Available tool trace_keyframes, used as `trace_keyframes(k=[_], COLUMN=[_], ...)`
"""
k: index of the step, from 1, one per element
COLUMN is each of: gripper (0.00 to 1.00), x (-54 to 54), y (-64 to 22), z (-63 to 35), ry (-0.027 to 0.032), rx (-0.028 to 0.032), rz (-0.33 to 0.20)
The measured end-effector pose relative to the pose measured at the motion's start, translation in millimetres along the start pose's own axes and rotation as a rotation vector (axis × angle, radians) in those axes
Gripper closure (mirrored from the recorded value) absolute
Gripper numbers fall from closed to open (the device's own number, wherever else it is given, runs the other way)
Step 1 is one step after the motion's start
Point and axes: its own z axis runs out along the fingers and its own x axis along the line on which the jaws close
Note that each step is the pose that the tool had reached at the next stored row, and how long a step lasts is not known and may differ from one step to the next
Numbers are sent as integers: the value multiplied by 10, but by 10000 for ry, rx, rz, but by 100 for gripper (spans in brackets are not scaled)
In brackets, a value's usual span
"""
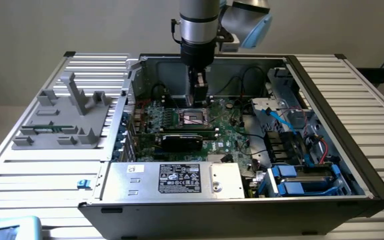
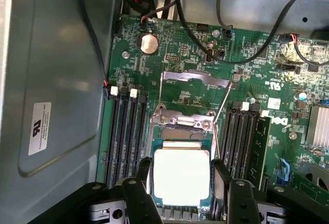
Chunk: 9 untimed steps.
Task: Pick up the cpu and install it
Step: 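Place the cpu into insertion slot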
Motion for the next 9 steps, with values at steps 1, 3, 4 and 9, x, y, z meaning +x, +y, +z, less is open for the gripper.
trace_keyframes(k=[1, 3, 4, 9], gripper=[44, 44, 44, 44], x=[0, 0, 0, 0], y=[0, 0, 0, -1], z=[3, 10, 12, 25], ry=[-20, -44, -49, -63], rx=[-1, -2, -3, -5], rz=[96, 341, 482, 1225])
